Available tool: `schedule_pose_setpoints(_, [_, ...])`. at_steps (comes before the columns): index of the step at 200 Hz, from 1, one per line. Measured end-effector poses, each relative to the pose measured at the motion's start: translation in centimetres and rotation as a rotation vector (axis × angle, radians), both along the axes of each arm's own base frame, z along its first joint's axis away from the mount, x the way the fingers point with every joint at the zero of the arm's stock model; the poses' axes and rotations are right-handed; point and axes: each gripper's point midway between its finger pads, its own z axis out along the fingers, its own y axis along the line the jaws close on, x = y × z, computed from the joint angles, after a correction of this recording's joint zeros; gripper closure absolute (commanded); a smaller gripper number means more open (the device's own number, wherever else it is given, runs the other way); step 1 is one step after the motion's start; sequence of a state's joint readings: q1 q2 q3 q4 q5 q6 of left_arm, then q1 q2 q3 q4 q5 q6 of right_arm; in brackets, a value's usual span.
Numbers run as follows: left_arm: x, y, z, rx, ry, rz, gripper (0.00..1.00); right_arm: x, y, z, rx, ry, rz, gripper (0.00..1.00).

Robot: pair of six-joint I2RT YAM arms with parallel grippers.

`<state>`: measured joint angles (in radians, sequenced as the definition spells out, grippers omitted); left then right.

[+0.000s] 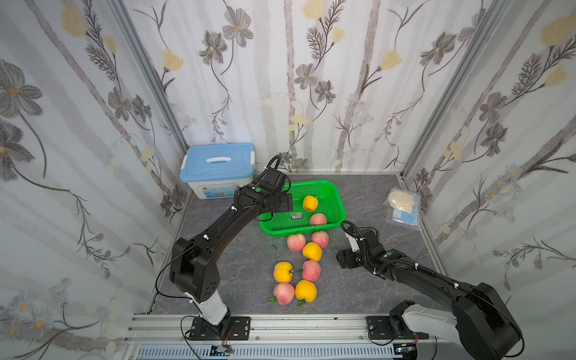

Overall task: Put the peaches into the basket
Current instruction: Pick up the peach from the center of the board.

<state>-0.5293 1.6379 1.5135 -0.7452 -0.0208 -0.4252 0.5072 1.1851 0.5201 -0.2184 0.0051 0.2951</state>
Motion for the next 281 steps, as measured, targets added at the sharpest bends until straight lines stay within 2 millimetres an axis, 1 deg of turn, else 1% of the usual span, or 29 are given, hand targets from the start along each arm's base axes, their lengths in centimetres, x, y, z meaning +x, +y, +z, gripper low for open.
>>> schedule_pose_setpoints(26, [-1.9,1.1,0.5,-0.004,-0.005,0.002,0.13,0.0,0.0,0.0,-0.005,-0.001,-0.001,0.11])
schedule_pose_setpoints(60, [-3.9,2.3,0.0,0.013,0.023,0.001,0.13,0.1,0.0,0.0,-0.016,-0.007,-0.002,0.11])
schedule_pose_setpoints(98, [-6.3,3.6,-0.1,0.018,0.038,0.0,0.12,0.1,0.1,0.0,-0.017,-0.007,0.004,0.11])
schedule_pose_setpoints(140, [-8.8,4.3,-0.5,-0.013,0.079,-0.002,0.12,0.1,0.3,-0.1,-0.024,-0.006,0.006,0.11])
schedule_pose_setpoints(170, [-10.6,4.8,-1.7,-0.015,0.133,-0.004,0.12,0.2,0.3,-0.1,-0.028,-0.006,0.007,0.11])
schedule_pose_setpoints(208, [-12.6,5.9,-3.7,0.004,0.185,0.008,0.12,0.2,0.4,-0.2,-0.038,-0.007,0.013,0.11])
schedule_pose_setpoints(231, [-13.3,6.3,-4.8,0.01,0.213,0.02,0.12,0.2,0.5,-0.1,-0.039,-0.008,0.019,0.11])
schedule_pose_setpoints(281, [-14.3,6.2,-6.4,-0.007,0.262,0.024,0.12,0.2,0.6,-0.2,-0.044,-0.005,0.023,0.11])
